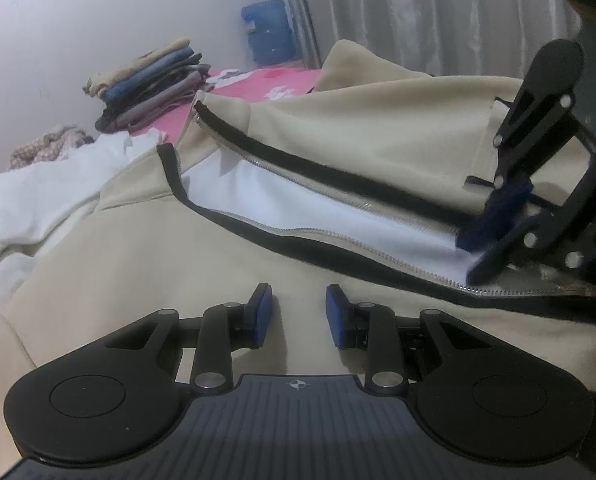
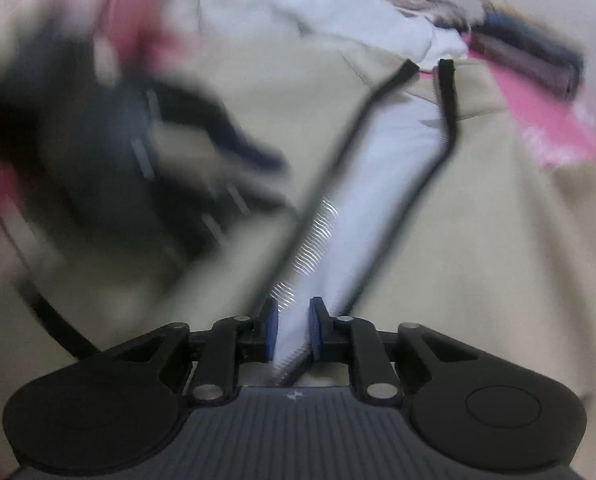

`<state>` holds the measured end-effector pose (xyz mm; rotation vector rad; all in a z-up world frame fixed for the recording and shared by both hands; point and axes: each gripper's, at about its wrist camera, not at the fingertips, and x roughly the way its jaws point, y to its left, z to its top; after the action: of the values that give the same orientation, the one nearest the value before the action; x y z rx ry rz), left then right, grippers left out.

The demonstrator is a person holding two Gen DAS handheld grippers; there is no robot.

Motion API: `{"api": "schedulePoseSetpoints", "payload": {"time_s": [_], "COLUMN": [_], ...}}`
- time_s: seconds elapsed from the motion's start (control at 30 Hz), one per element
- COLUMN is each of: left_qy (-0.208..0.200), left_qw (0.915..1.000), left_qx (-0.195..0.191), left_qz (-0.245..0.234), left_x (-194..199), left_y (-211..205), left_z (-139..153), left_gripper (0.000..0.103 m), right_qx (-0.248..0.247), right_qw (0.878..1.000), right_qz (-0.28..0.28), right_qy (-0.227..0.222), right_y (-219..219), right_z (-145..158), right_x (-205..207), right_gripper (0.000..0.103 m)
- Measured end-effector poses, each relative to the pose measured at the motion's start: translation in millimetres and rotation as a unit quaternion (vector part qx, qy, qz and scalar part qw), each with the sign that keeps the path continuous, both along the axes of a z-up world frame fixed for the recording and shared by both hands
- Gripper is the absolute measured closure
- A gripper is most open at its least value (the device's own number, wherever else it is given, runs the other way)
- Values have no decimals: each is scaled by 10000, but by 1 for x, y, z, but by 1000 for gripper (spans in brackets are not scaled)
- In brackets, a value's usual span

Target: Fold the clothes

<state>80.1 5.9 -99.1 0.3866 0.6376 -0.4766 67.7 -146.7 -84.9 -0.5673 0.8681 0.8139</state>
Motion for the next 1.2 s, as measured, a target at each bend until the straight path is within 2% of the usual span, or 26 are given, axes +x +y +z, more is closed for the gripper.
{"api": "schedulePoseSetpoints", "payload": {"time_s": [0.1, 0.17, 0.23, 0.3, 0.37, 0.4, 0.47, 0.57, 0.7, 0.87, 1.0, 1.03, 1.2], "left_qy": [126, 202, 262, 292, 297, 293, 312, 324, 275, 268, 294, 308, 325], "left_qw": [9997, 9993, 9989, 9986, 9985, 9984, 9980, 9976, 9974, 9971, 9968, 9967, 9963], "left_qx": [-169, -274, -355, -395, -422, -435, -485, -530, -573, -619, -644, -658, -706], "left_qz": [91, 137, 167, 180, 203, 216, 253, 296, 353, 349, 372, 374, 368], "left_x": [3, 4, 6, 6, 6, 5, 6, 7, 5, 5, 6, 7, 8], "left_y": [3, 4, 6, 7, 7, 7, 7, 8, 7, 9, 9, 10, 10], "left_z": [1, 1, 2, 2, 2, 2, 1, 2, 0, -1, -1, -1, -1], "left_gripper": [74, 74, 74, 74, 73, 73, 73, 73, 73, 73, 73, 73, 73], "right_qx": [259, 771, 1043, 711, 57, 221, 234, 824, 1350, 1801, 1438, 1636, 2173], "right_qw": [9995, 9966, 9937, 9955, 9974, 9968, 9973, 9962, 9900, 9827, 9854, 9805, 9646], "right_qz": [-134, 86, 394, 621, 714, 763, 659, 272, -119, -375, -905, -1074, -1472], "right_qy": [-99, -276, -124, -76, 58, -16, 236, -61, -392, -204, 60, 180, 256], "right_y": [-6, -8, -5, 2, 4, -1, 1, 4, 29, 64, 98, 95, 54], "right_z": [19, 38, 44, 28, -3, -2, 10, 35, 39, 21, -23, -22, 19], "right_x": [-1, -9, -17, -24, -26, -27, -14, 17, 55, 111, 159, 163, 147], "right_gripper": [85, 85, 85, 85, 85, 84, 85, 84, 84, 84, 80, 80, 77]}}
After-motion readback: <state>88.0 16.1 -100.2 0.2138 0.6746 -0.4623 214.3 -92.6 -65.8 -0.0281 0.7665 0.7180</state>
